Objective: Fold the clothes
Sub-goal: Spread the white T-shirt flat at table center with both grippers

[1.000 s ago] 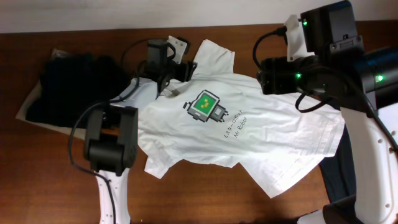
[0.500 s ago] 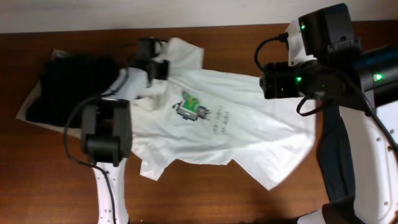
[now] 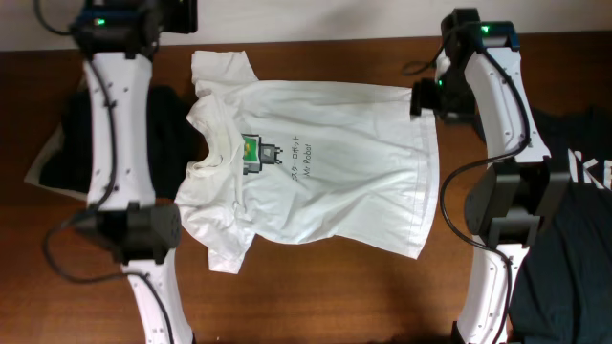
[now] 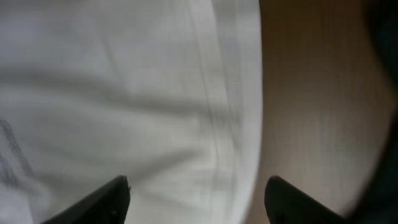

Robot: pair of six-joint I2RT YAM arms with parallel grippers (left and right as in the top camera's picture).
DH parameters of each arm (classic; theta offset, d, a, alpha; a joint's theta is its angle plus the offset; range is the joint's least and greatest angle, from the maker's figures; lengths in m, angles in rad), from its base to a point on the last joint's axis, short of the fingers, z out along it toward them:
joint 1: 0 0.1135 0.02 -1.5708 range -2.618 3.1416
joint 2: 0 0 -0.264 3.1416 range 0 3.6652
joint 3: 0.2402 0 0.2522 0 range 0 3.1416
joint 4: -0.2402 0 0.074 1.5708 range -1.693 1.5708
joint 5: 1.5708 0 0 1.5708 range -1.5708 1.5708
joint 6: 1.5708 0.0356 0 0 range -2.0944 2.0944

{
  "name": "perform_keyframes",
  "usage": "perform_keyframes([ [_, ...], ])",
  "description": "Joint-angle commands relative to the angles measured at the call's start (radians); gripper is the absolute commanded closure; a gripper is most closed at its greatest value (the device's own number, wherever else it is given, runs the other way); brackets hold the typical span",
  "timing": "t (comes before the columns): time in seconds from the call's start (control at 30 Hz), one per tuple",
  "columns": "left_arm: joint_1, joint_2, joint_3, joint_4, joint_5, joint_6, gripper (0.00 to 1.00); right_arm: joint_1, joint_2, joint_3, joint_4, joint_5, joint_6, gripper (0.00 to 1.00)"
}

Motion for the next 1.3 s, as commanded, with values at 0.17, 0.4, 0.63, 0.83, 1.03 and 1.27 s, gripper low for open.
perform_keyframes([
  [0.17,-0.011,-0.512,0.037,-0.414,0.018,0.052,0.15,-0.051,-0.003,-0.266,0.541,-0.102,0.148,0.37],
  [0.4,-0.011,-0.562,0.037,-0.507,0.056,0.051,0.15,-0.053,0.088,-0.372,0.716,-0.174,0.171,0.53],
  [0.63,-0.011,-0.562,0.036,-0.518,0.056,0.051,0.15,-0.113,0.033,-0.299,0.693,-0.187,0.109,0.96],
  [0.83,-0.011,-0.552,0.036,-0.518,0.055,0.051,0.14,-0.213,-0.027,-0.252,0.682,-0.186,0.059,0.51],
  [1.03,-0.011,-0.548,0.034,-0.529,0.054,0.052,0.07,-0.319,-0.089,-0.252,0.396,-0.310,-0.040,0.41],
  [1.27,0.029,-0.632,0.034,-0.596,-0.027,0.027,0.02,-0.336,-0.373,-0.252,-0.135,-0.250,-0.123,0.41],
])
